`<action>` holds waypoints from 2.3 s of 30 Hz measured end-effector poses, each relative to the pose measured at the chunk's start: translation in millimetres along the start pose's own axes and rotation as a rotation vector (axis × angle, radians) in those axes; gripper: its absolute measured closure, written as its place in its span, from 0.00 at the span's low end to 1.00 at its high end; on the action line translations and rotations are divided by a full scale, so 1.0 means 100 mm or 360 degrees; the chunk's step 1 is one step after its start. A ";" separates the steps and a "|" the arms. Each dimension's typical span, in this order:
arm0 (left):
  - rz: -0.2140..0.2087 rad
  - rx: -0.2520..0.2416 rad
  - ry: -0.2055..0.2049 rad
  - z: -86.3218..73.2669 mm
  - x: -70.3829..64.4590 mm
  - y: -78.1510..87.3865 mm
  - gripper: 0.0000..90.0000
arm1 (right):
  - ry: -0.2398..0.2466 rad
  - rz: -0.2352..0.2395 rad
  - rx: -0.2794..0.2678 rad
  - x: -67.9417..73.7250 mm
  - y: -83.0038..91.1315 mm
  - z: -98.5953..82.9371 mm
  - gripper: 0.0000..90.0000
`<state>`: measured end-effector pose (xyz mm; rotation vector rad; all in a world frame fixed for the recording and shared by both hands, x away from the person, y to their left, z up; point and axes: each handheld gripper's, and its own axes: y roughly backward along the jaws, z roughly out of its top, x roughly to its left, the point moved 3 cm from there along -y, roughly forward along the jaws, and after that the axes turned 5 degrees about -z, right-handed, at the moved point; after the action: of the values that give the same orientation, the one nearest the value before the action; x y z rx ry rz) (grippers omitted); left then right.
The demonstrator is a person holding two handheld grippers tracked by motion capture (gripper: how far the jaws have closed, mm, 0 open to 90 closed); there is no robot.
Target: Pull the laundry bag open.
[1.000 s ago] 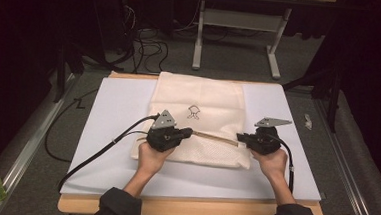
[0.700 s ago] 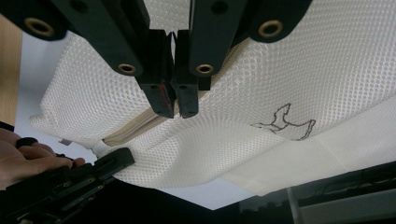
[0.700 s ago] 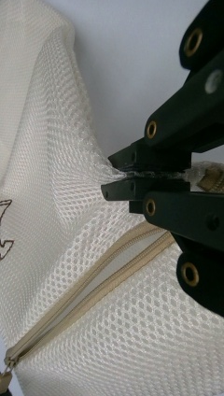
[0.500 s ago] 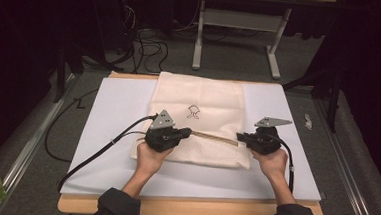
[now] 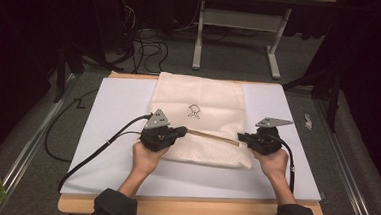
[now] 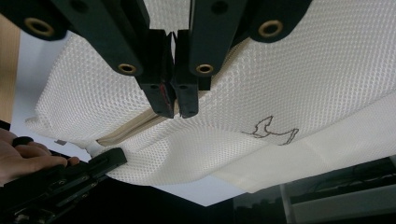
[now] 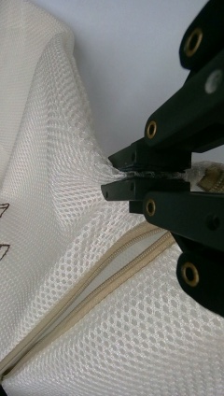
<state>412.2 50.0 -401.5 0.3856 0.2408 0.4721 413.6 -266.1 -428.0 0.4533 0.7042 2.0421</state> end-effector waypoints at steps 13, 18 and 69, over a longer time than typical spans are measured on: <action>0.0026 -0.0017 0.0029 -0.04 0.07 0.10 0.97 | 0.0008 -0.0009 0.0008 0.00 -0.01 0.00 0.98; 0.0035 -0.0020 0.0028 -0.04 0.08 0.15 0.97 | 0.0013 -0.0012 0.0006 -0.02 0.00 -0.01 0.98; 0.0148 -0.0088 0.0098 -0.14 0.28 0.55 0.97 | 0.0026 -0.0069 0.0031 -0.04 -0.01 -0.04 0.98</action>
<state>410.0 112.7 -395.2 0.3295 0.2696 0.5817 414.1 -270.0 -431.6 0.4292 0.7380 2.0019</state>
